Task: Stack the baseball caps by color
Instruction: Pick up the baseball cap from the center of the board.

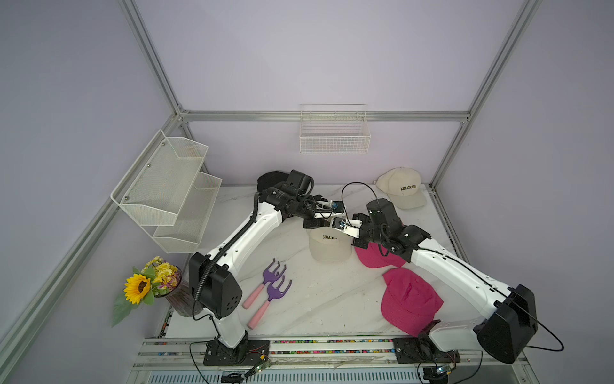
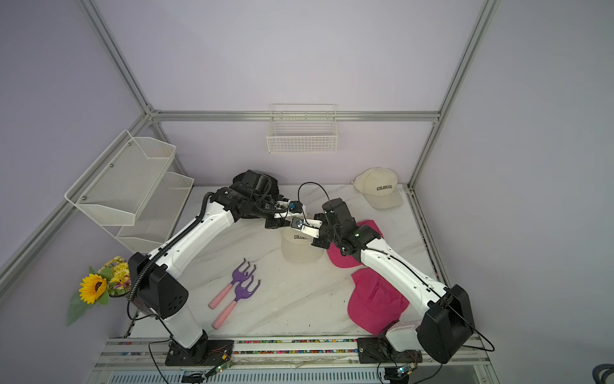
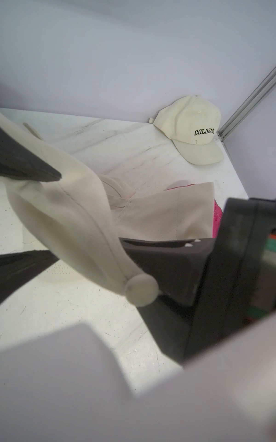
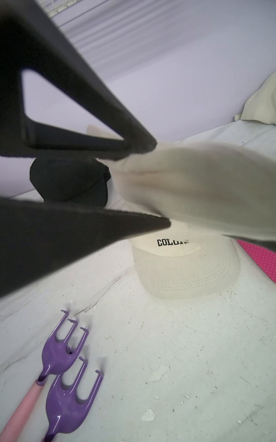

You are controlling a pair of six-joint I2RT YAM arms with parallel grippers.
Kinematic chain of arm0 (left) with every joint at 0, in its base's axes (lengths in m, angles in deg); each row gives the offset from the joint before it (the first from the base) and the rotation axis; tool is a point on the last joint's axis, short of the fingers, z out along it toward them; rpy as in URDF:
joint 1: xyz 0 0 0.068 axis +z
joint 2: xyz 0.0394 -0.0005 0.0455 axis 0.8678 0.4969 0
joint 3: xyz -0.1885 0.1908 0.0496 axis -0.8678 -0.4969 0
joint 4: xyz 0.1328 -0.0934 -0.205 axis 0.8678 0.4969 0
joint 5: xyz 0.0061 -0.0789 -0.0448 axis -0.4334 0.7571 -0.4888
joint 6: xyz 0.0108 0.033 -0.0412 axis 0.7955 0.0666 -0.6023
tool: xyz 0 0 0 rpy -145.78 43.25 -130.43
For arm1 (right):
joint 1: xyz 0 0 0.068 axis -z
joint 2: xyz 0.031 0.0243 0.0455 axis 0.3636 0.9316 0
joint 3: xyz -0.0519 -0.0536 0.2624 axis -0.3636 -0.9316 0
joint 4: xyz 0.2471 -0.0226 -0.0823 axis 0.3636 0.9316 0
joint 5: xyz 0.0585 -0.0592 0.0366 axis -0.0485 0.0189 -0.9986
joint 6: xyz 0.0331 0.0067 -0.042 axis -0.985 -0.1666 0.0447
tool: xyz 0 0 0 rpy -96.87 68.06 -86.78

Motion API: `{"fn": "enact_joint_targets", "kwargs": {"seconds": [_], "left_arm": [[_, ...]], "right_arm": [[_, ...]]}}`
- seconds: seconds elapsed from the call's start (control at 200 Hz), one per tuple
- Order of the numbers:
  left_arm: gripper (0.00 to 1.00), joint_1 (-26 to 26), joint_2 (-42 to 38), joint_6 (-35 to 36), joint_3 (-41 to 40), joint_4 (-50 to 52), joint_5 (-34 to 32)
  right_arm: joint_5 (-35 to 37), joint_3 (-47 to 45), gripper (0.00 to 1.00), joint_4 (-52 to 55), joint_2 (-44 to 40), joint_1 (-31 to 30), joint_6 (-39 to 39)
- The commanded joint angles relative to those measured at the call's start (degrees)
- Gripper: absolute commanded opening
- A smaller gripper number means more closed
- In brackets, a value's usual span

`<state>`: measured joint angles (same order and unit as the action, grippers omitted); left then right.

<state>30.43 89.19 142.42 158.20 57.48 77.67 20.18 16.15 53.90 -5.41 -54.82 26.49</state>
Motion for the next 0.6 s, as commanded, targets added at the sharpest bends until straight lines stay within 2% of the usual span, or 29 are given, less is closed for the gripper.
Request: {"fn": "enact_joint_targets", "kwargs": {"seconds": [0.0,0.125,0.2,0.245,0.365,0.48,0.595], "left_arm": [[0.39,-0.4,-0.6,-0.1,2.6,1.4,2.8],[0.17,-0.4,-1.6,-1.5,1.6,-0.6,3.3],[0.0,-0.4,-3.2,-3.5,-0.6,-4.4,3.1],[0.0,-0.2,-4.8,-5.6,-3.4,-9.2,3.0],[0.0,1.5,-10.0,-10.2,-12.5,-21.4,5.9],[0.0,4.1,-11.3,-12.0,-13.7,-21.0,11.4],[0.0,5.6,-11.5,-12.6,-14.0,-19.4,12.6]], "right_arm": [[-1.4,0.8,0.0,-1.4,-0.1,-0.5,1.2],[-8.5,0.5,0.0,-3.0,-0.2,-0.4,1.7],[-13.0,0.6,0.0,-3.1,-0.2,0.6,1.2],[-16.1,0.4,0.0,-3.0,-0.2,1.9,1.1],[-25.2,-1.6,0.17,-2.8,-0.5,8.0,1.9],[-29.7,-3.6,0.25,-3.3,-1.1,13.4,3.1],[-29.8,-5.0,0.34,-3.5,-1.6,16.3,3.2]]}}
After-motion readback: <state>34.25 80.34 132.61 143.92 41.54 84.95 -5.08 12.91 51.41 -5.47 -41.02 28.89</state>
